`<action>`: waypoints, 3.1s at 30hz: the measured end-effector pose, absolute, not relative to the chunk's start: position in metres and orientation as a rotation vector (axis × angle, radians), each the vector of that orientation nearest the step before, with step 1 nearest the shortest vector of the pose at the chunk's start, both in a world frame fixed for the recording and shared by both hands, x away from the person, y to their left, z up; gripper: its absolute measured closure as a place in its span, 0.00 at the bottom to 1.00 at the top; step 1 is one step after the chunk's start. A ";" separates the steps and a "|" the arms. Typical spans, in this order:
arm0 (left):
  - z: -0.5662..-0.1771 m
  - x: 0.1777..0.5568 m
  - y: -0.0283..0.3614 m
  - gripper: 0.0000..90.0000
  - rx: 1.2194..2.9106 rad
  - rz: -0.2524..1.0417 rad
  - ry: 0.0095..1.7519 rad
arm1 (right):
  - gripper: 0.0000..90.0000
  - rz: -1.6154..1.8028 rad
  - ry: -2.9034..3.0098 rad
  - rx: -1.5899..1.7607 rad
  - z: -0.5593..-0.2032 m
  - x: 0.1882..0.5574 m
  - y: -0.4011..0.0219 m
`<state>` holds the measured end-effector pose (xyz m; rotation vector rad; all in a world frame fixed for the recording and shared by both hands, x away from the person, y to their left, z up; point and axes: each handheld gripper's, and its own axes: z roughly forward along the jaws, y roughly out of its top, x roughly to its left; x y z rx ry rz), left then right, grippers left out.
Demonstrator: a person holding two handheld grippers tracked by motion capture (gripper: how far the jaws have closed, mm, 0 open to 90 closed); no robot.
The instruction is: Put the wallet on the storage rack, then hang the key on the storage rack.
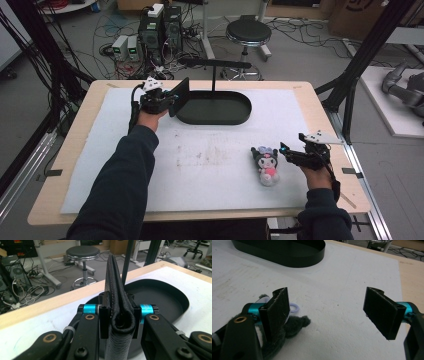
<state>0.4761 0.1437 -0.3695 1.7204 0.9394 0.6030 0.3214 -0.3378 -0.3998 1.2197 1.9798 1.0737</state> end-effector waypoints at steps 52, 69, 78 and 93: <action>-0.415 0.504 0.088 0.67 1.822 0.530 1.029 | 0.24 1.101 1.997 1.216 -0.402 0.318 -0.340; -0.382 0.440 0.130 0.25 1.589 0.460 0.998 | 0.24 1.098 2.024 1.197 -0.403 0.322 -0.334; -0.383 0.397 0.170 0.25 1.578 0.523 0.951 | 0.24 1.078 2.038 1.197 -0.402 0.324 -0.326; -0.387 0.358 0.205 0.25 1.598 0.564 0.982 | 0.24 1.081 2.038 1.183 -0.401 0.322 -0.322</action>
